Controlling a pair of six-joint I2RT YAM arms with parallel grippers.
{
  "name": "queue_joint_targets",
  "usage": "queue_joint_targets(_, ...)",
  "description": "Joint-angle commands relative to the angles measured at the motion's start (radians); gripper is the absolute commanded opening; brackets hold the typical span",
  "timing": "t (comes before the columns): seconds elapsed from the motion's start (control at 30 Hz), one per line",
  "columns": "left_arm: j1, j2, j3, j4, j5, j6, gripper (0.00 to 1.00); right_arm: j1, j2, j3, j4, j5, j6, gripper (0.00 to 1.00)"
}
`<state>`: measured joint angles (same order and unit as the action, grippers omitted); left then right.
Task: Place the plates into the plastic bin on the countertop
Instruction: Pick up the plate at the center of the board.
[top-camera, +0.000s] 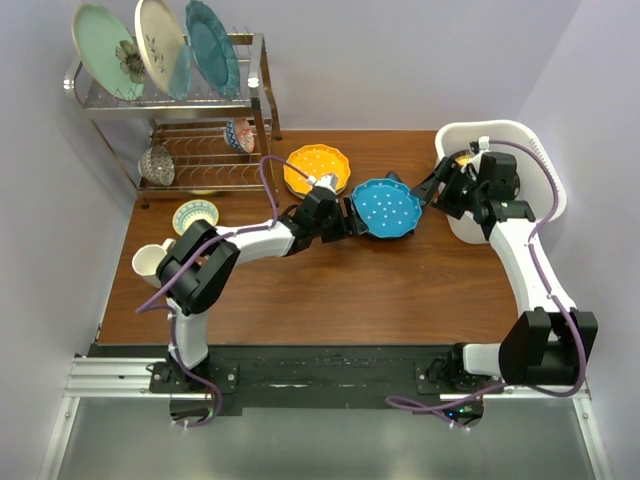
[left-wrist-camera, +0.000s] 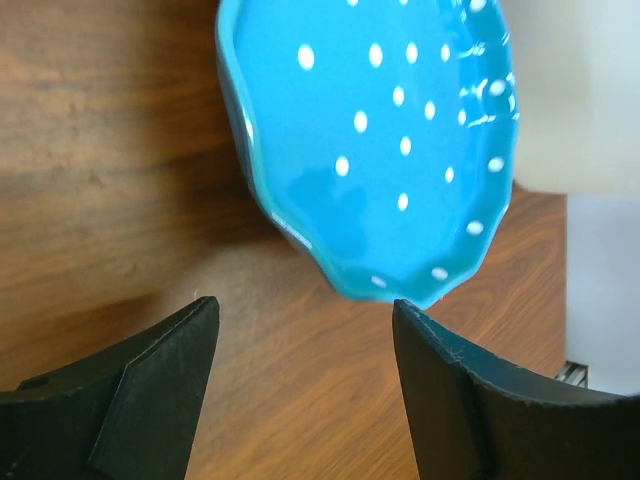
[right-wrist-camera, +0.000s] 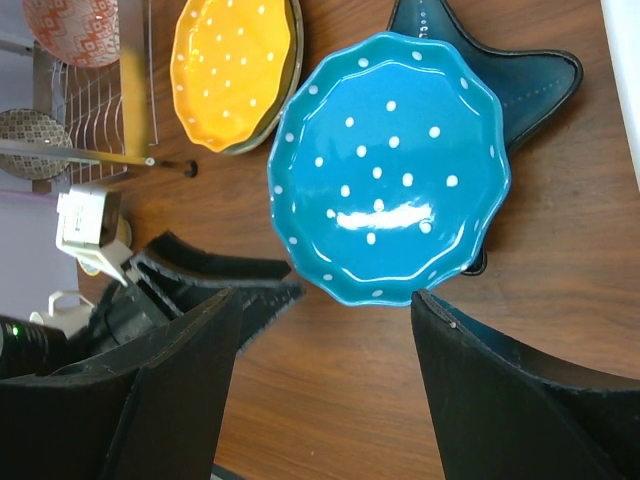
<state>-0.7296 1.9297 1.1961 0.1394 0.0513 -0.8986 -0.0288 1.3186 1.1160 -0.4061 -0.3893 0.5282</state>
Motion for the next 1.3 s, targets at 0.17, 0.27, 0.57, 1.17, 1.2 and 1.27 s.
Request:
queue_joint_targets(0.17, 0.016, 0.072, 0.037, 0.170, 0.073, -0.071, 0.71, 0.003, -0.096, -0.065, -0.022, -0.029, -0.054, 0.72)
queue_joint_targets(0.27, 0.018, 0.091, 0.042, 0.187, 0.070, -0.085, 0.66, 0.001, -0.107, -0.081, -0.026, -0.029, -0.060, 0.72)
queue_joint_targets(0.57, 0.019, 0.091, 0.014, 0.247, 0.050, -0.089, 0.48, 0.001, -0.110, -0.122, -0.023, -0.042, -0.074, 0.72)
queue_joint_targets(1.17, 0.030, 0.038, -0.038, 0.287, 0.068, -0.094, 0.00, 0.003, -0.074, -0.185, 0.009, -0.082, -0.068, 0.72)
queue_joint_targets(1.2, 0.030, 0.032, -0.046, 0.289, 0.067, -0.094, 0.00, 0.003, -0.079, -0.183, 0.004, -0.076, -0.071, 0.72)
queue_joint_targets(1.27, 0.030, 0.012, -0.061, 0.299, 0.064, -0.097, 0.00, 0.003, -0.084, -0.182, 0.000, -0.076, -0.076, 0.72)
